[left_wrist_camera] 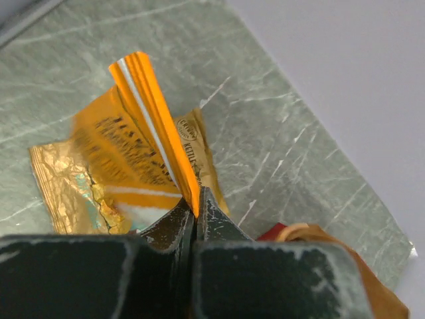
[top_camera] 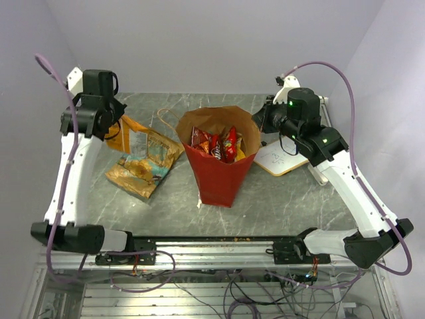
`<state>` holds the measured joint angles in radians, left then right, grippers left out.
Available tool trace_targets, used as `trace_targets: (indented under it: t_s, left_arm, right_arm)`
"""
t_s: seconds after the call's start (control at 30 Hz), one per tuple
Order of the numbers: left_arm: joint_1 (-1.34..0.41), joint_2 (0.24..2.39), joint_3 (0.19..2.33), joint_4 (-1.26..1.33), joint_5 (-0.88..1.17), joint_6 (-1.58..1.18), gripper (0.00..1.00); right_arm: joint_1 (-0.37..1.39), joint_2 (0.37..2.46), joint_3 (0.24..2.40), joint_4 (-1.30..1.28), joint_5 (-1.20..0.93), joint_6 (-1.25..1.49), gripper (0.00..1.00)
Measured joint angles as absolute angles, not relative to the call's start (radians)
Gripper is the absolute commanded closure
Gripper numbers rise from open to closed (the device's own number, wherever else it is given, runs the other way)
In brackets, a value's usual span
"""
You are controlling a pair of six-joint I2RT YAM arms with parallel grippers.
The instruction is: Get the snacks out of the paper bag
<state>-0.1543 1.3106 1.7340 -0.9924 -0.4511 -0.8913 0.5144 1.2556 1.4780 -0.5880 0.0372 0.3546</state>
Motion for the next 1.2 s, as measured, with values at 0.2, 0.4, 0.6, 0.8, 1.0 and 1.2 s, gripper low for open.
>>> trace_targets:
  t_s: [0.2, 0.4, 0.6, 0.8, 1.0, 1.2]
  left_arm:
    - [-0.047, 1.468, 1.684, -0.894, -0.258, -0.908, 0.93]
    - [-0.031, 1.571, 1.682, -0.758, -0.094, -0.958, 0.93]
    - [-0.027, 1.549, 1.587, -0.669, -0.019, -1.036, 0.93]
    - [-0.024, 1.541, 1.525, -0.609, 0.017, -1.147, 0.93]
    - [-0.025, 1.562, 1.517, -0.522, 0.075, -1.272, 0.93]
    - [-0.039, 1.608, 1.562, -0.477, 0.091, -1.339, 0.93]
  right_arm:
    - [0.514, 1.257, 1.478, -0.588, 0.042, 0.355, 1.0]
    - [0.514, 1.257, 1.478, -0.589, 0.058, 0.355, 1.0]
    - [0.514, 1.259, 1.478, -0.589, 0.067, 0.355, 1.0]
    - [0.514, 1.271, 1.478, -0.588, 0.065, 0.355, 1.0]
    - [0.514, 1.278, 1.478, -0.589, 0.058, 0.354, 1.0]
    - [0.514, 1.278, 1.478, -0.589, 0.058, 0.354, 1.0]
